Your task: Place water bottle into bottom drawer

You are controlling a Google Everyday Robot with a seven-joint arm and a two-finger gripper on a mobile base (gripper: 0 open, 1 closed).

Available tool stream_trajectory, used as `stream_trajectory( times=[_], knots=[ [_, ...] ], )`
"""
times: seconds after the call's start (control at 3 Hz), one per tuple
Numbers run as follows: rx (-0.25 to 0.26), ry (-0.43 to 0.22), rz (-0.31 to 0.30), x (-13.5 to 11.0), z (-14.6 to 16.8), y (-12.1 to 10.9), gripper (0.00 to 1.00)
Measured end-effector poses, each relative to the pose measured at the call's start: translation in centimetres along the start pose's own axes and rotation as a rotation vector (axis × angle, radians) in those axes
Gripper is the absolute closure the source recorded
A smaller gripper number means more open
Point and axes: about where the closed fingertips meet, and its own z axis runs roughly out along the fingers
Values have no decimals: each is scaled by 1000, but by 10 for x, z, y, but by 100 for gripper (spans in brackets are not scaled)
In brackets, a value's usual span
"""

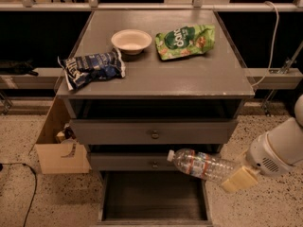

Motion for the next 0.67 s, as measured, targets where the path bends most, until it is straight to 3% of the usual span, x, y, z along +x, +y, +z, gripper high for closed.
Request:
stream_trajectory(
  times=[0.33, 0.67],
  knots=[
    [-15, 32, 29, 14, 30, -2, 100],
    [-13, 35, 31, 15, 33, -3, 100]
  ],
)
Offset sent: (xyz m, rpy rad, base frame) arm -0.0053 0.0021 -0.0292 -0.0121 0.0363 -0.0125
